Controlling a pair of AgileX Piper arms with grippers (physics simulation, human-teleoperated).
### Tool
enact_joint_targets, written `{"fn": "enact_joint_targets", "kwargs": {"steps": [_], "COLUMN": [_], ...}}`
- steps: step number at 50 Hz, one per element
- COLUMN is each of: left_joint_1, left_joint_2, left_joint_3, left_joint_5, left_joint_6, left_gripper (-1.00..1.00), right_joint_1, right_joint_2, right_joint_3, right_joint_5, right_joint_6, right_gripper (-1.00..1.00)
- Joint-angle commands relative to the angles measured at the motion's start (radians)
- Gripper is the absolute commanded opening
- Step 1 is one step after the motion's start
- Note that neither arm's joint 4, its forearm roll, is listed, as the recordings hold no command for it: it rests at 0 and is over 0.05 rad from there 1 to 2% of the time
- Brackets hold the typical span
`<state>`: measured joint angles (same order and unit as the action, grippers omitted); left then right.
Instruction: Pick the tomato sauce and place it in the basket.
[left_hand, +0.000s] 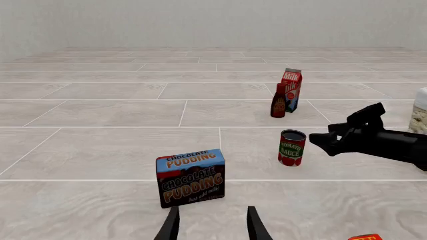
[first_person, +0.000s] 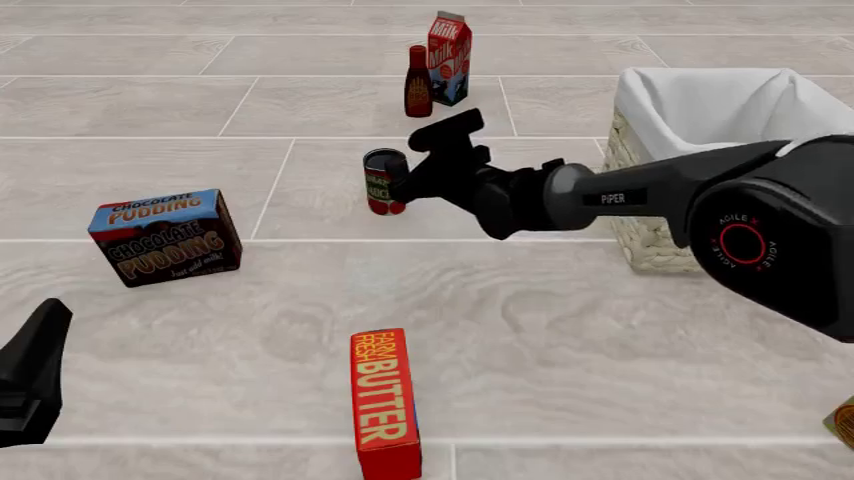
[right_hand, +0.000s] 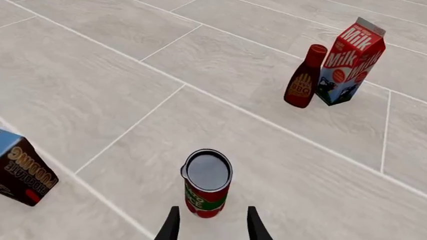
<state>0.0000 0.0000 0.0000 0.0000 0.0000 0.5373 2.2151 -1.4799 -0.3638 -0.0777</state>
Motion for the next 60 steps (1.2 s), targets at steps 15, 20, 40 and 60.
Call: {"fn": "enact_joint_targets", "kwargs": {"steps": [15,20,40,60], "left_joint_1": [0.000,0.000,0.000,0.000], "left_joint_2": [0.000,0.000,0.000,0.000], "left_joint_3": [0.000,0.000,0.000,0.000], "left_joint_5": [0.000,0.000,0.000,0.000], "left_joint_6": [0.000,0.000,0.000,0.000], "left_gripper": [1.00,1.00,1.00,1.00], "right_joint_1": [-0.003,-0.002,0.002,0.007], "right_joint_2": [0.055,0.067,0.106,0.141], "right_joint_3": [-0.078,-0.092,-0.153,-0.195], "right_joint_5": [0.031,0.036,0.064,0.078], "right_joint_6": [0.005,0.005,0.007,0.014], "right_gripper": [1.00,1.00,1.00,1.00]}}
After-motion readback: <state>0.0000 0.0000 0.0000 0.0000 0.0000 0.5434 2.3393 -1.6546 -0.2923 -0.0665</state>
